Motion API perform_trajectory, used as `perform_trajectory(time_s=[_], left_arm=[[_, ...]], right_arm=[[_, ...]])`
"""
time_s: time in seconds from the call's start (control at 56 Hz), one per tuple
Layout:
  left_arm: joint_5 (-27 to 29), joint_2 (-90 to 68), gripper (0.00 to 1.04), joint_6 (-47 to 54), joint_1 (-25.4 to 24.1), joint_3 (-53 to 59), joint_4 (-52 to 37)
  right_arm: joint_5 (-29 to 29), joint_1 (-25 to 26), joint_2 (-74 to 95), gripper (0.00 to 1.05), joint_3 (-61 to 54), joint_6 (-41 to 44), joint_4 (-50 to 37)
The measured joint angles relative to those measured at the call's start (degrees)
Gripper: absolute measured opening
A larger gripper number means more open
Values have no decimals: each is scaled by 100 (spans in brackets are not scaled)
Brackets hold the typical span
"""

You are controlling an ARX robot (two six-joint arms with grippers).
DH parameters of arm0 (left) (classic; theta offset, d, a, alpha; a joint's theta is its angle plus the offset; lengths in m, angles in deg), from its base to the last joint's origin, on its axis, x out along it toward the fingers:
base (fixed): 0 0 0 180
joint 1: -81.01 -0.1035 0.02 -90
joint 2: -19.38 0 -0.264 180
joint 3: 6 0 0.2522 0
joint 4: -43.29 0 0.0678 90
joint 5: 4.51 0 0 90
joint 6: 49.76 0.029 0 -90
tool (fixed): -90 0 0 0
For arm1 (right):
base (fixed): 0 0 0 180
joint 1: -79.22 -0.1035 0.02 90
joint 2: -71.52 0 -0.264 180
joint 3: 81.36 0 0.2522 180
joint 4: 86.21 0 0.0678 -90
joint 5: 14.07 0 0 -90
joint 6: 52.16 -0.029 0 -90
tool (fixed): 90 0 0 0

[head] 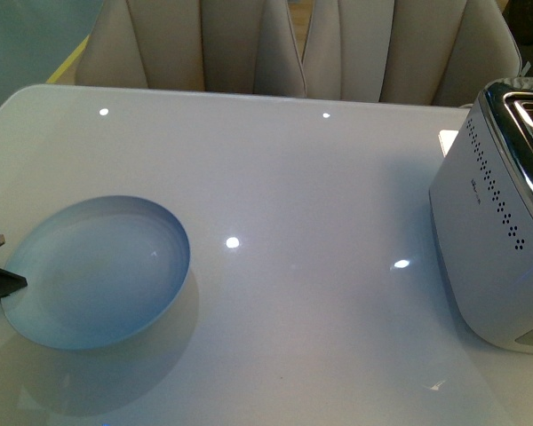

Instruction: Left arm holds plate, right arm toasts bread

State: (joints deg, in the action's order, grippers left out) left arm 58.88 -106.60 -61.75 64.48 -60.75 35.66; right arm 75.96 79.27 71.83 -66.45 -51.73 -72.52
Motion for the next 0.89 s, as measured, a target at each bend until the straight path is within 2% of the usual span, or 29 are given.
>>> perform_trajectory(time_s=[0.553,0.803,0.892], left_arm=[[107,-575,4,20,70,-256,-146],[240,-481,60,-74,70,-216,-295],[243,-201,76,-212,70,-122,-417]], right_arm=[[0,0,0,96,0,0,0],[-2,0,0,96,0,0,-2],[-2,0,0,96,0,0,0]])
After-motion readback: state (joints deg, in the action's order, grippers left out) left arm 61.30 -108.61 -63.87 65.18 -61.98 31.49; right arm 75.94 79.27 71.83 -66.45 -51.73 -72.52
